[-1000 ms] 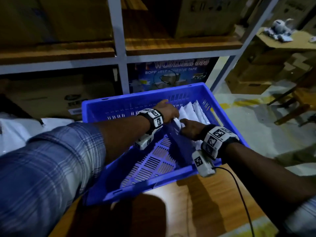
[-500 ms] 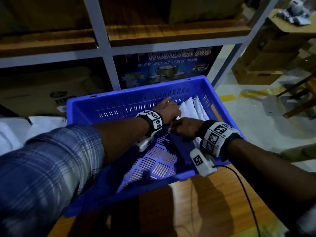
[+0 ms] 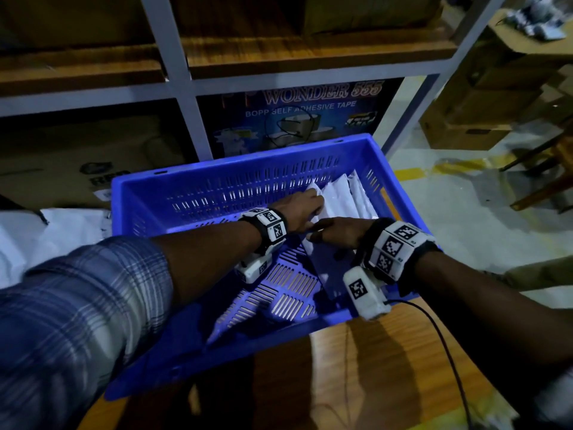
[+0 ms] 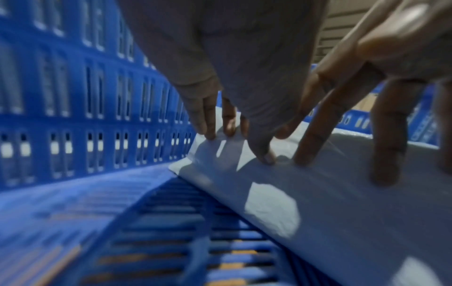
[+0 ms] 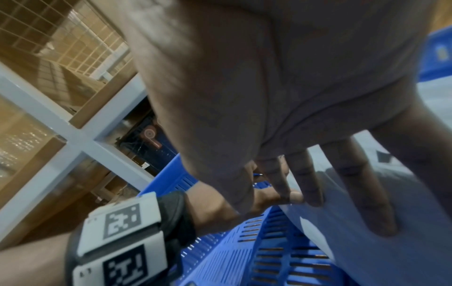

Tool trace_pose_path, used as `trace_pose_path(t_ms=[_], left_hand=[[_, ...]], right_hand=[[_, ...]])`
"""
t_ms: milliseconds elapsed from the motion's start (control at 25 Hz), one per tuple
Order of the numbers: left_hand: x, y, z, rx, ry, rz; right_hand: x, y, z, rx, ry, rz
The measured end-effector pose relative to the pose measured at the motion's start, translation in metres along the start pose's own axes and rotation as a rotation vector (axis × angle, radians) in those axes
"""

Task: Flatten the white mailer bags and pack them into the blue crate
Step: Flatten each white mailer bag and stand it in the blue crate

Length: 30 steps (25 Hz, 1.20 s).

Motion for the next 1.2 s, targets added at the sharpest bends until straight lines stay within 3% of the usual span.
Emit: trace_pose_path(t_ms=[440,600,680,800,880,960,1040,1200], left_hand=[[0.035,0.028,0.002,-0.065,0.104,-0.051],[0.073,0.076,-0.011,-0.069,0.178,-0.186],[0.107,0.100,-0.019,-0.037,0.211,-0.287],[0.180,0.119,-0.025,0.025,0.198,-0.512],[0.238,0.116,-0.019,0.078,0.232,-0.645],[0.302,0.101,-0.012,0.138,0.307,-0.679],[0.365,0.083,-0.007,0.209,0.361,-0.686],[0.480,0.043,0.014,0.297,0.461,-0.684]], right_hand=[[0.031,-0.004,0.016,-0.064,-0.071,-0.090],[0.070,0.003,0.044,0.029,0.011,-0.267],[0.095,-0.001,0.060,0.089,0.081,-0.435],[0.129,-0.032,0.093,-0.011,0.221,-0.619],[0.148,-0.065,0.121,-0.095,0.331,-0.722],[0.161,-0.112,0.152,-0.196,0.446,-0.820],[0.165,-0.165,0.182,-0.267,0.541,-0.844],[0.153,-0.268,0.243,-0.311,0.648,-0.709]])
Point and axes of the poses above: each hand's wrist, its own x-axis away from the middle knuckle, its own y-axis out of the back of the hand, z = x × y, the point moved 3 cm from there along -x, towards the middle knuckle, and after that the axes turned 9 degrees about -x, right-handed, at the moved point
